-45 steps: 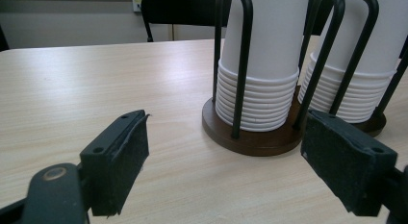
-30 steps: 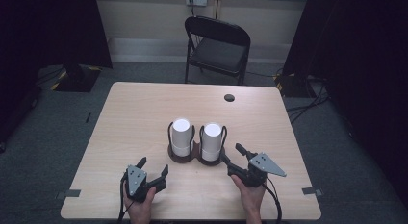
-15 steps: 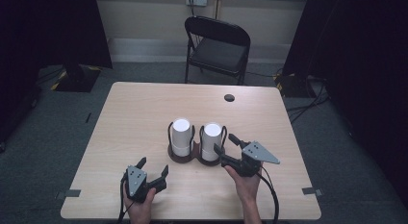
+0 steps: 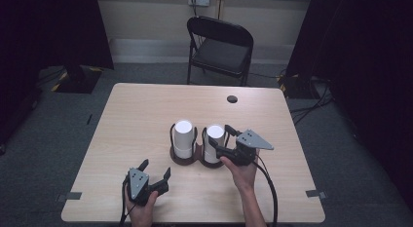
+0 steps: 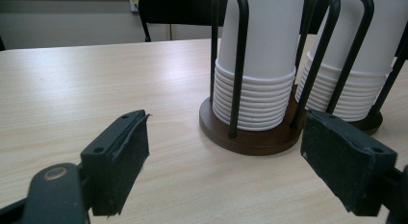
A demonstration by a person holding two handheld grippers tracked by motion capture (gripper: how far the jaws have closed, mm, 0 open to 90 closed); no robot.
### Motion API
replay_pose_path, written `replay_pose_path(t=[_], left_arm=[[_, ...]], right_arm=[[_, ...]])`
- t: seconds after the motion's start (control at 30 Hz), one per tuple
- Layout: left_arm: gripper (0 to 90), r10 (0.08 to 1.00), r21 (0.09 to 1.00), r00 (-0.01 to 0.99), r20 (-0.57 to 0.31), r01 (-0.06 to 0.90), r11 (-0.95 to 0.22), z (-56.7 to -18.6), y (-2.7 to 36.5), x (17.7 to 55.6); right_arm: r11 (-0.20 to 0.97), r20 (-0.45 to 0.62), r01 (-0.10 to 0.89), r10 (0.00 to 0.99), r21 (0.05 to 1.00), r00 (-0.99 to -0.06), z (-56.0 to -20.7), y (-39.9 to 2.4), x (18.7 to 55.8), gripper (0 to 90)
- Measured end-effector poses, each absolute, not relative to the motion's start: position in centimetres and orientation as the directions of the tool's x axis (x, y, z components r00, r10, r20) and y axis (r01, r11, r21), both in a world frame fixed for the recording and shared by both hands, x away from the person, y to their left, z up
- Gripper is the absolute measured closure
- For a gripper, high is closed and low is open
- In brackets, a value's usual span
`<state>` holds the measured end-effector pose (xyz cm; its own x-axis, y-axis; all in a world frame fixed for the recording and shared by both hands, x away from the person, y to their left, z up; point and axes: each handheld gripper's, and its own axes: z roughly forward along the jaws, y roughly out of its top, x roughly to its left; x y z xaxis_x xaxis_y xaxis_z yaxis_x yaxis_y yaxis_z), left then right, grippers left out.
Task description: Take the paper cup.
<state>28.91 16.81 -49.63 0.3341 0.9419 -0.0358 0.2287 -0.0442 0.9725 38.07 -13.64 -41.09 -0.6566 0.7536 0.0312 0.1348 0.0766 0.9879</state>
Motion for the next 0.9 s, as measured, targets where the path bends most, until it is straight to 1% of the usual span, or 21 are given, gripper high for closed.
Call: replay_pose_path(t=[0.13,0.63,0.9], left_arm=[[17.1,0.942,0.973,0.332,-0.042,0.229,-0.038,-49.6,16.9,28.9],[17.0,0.943,0.974,0.329,-0.041,0.223,-0.035,-49.6,16.9,28.8],[17.1,0.942,0.974,0.333,-0.037,0.222,-0.040,-49.6,16.9,28.8]], right_arm=[[0.076,0.036,0.144,0.759,0.987,-0.650,-41.4,-13.2,38.8,25.5],[0.107,0.031,0.172,0.759,0.979,-0.650,-42.2,-12.6,40.3,26.4],[0.133,0.019,0.184,0.758,0.974,-0.652,-42.6,-12.3,40.6,30.3]])
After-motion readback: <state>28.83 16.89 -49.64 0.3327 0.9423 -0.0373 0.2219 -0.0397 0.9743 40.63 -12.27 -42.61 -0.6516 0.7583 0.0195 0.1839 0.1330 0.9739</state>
